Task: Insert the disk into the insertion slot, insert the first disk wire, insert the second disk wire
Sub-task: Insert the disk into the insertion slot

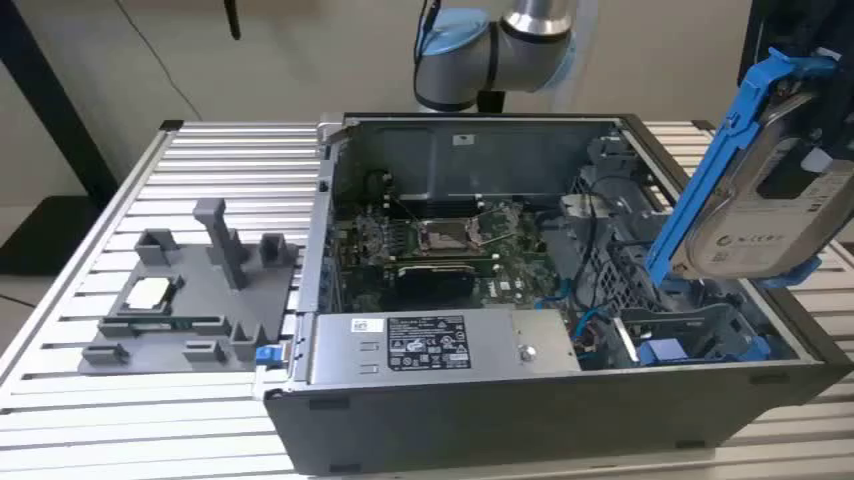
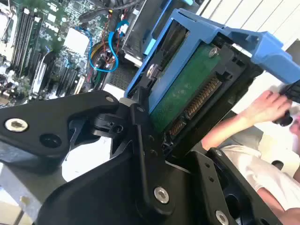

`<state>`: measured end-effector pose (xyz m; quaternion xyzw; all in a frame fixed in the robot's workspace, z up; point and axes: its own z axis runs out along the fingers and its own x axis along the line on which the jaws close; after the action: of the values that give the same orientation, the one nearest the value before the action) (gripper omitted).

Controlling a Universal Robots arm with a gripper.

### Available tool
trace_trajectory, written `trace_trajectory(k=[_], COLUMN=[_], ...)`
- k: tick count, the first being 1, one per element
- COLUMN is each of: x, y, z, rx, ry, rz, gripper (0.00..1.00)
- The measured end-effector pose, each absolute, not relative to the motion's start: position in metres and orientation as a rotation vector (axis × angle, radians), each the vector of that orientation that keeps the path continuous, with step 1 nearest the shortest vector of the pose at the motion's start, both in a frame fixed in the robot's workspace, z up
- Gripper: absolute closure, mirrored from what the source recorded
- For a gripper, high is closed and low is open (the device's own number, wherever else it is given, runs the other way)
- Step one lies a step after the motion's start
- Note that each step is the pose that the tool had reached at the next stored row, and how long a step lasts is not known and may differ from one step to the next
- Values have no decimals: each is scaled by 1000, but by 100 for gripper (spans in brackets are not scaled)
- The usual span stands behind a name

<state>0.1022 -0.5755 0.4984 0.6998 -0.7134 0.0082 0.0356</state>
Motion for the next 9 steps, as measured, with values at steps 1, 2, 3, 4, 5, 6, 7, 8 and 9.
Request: trace_trajectory(k=[1,2,3,4,5,6,7,8,9], x=[102,102,102,102,102,102,102,102,102], y=[-576,-576,-576,-576,-576,-576,-576,-576,-576], z=[498,498,498,498,498,498,498,498,498], rx=[2150,2150,2150,2150,2150,2150,2150,2150,2150], ry=[-2192,-2192,-2192,-2192,-2192,-2192,-2192,-2192,-2191], rz=[25,25,25,25,26,26,26,26,26], gripper=[67,67,67,67,67,67,67,67,67])
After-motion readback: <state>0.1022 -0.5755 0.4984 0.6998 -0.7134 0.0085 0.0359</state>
